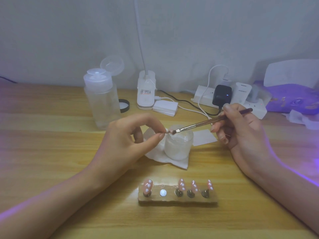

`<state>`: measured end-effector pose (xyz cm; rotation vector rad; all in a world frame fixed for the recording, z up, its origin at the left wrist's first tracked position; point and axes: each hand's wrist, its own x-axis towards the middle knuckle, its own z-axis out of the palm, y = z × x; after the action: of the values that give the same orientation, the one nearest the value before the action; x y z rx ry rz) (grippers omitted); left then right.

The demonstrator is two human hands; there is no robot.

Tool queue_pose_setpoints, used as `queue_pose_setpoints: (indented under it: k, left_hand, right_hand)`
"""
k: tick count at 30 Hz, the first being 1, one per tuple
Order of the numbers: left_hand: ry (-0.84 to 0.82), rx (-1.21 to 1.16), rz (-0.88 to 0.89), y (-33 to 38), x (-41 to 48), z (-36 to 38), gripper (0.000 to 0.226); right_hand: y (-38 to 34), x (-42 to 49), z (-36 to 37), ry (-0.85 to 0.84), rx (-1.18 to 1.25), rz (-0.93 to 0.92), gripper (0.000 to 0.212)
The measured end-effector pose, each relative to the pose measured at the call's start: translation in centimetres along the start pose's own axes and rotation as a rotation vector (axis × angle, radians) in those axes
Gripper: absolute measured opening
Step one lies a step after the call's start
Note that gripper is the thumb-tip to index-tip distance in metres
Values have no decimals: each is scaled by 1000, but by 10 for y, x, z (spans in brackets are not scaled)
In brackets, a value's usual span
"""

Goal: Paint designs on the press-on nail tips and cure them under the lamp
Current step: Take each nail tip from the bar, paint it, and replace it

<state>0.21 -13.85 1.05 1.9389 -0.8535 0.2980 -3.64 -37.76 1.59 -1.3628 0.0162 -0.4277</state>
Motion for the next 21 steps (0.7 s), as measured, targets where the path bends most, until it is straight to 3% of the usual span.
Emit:
queue_pose_setpoints:
  k: [21]
  left_hand:
    - [-8, 27, 46, 0, 1, -1, 9]
  right_hand:
    - [1, 2, -4, 4, 21, -10, 23]
